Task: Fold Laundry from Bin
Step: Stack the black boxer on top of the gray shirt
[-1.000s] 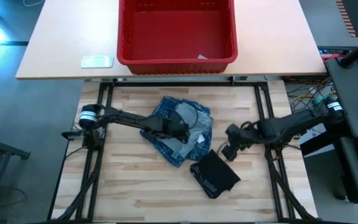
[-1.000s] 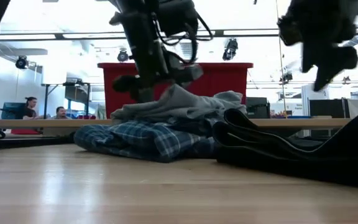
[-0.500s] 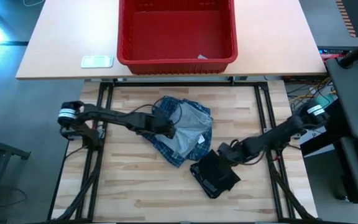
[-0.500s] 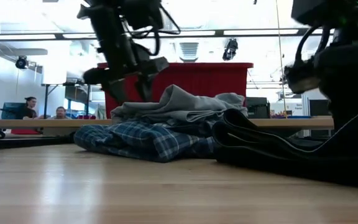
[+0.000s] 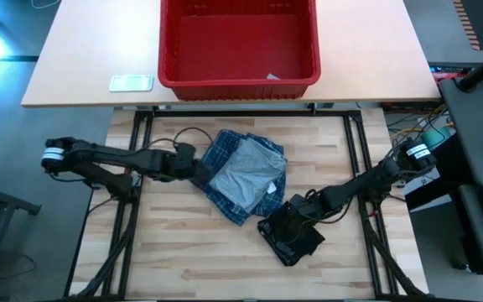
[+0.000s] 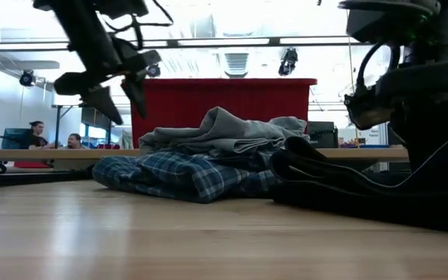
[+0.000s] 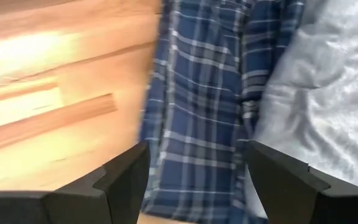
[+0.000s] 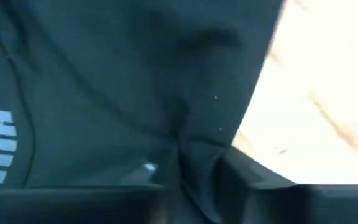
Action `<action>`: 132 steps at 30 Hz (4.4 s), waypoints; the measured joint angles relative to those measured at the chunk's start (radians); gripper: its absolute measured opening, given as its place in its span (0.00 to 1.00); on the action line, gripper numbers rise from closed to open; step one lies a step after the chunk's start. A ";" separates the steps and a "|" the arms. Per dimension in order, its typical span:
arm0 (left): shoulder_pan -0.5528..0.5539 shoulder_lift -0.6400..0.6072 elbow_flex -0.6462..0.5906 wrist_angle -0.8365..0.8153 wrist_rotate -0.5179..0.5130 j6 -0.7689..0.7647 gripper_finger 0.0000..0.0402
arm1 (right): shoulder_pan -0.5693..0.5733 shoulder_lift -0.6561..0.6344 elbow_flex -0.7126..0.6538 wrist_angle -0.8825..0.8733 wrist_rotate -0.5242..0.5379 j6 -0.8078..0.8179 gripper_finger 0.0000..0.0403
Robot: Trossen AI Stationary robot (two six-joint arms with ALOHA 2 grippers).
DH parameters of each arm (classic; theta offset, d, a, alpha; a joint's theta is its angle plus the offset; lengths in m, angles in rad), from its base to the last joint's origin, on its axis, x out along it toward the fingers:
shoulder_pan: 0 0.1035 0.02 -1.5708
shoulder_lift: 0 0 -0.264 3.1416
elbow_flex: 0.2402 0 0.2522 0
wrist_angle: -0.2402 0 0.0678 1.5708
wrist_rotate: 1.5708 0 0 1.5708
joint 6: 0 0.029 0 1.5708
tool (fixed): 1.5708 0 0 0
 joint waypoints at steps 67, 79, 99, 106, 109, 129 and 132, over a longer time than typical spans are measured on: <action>0.230 -0.356 -0.194 0.057 0.048 0.368 0.62 | -0.429 0.239 1.094 -0.847 0.215 -1.140 0.56; 0.229 -0.366 -0.194 0.070 0.052 0.457 0.62 | -0.253 0.289 0.855 -0.365 0.359 -1.310 0.68; 0.229 -0.364 -0.194 0.111 0.052 0.453 0.62 | -0.339 0.424 0.856 -0.340 0.383 -1.218 0.29; 0.229 -0.363 -0.194 0.110 0.050 0.453 0.62 | -0.340 0.343 0.914 -0.435 0.346 -1.159 0.05; 0.229 -0.363 -0.194 0.110 0.046 0.455 0.62 | -0.350 0.327 0.976 -0.495 0.279 -1.143 0.06; 0.229 -0.361 -0.194 0.110 0.051 0.465 0.62 | -0.342 0.346 1.016 -0.523 -0.017 -1.077 0.13; 0.229 -0.361 -0.194 0.129 0.064 0.481 0.62 | -0.341 0.345 1.029 -0.533 -0.019 -1.010 0.27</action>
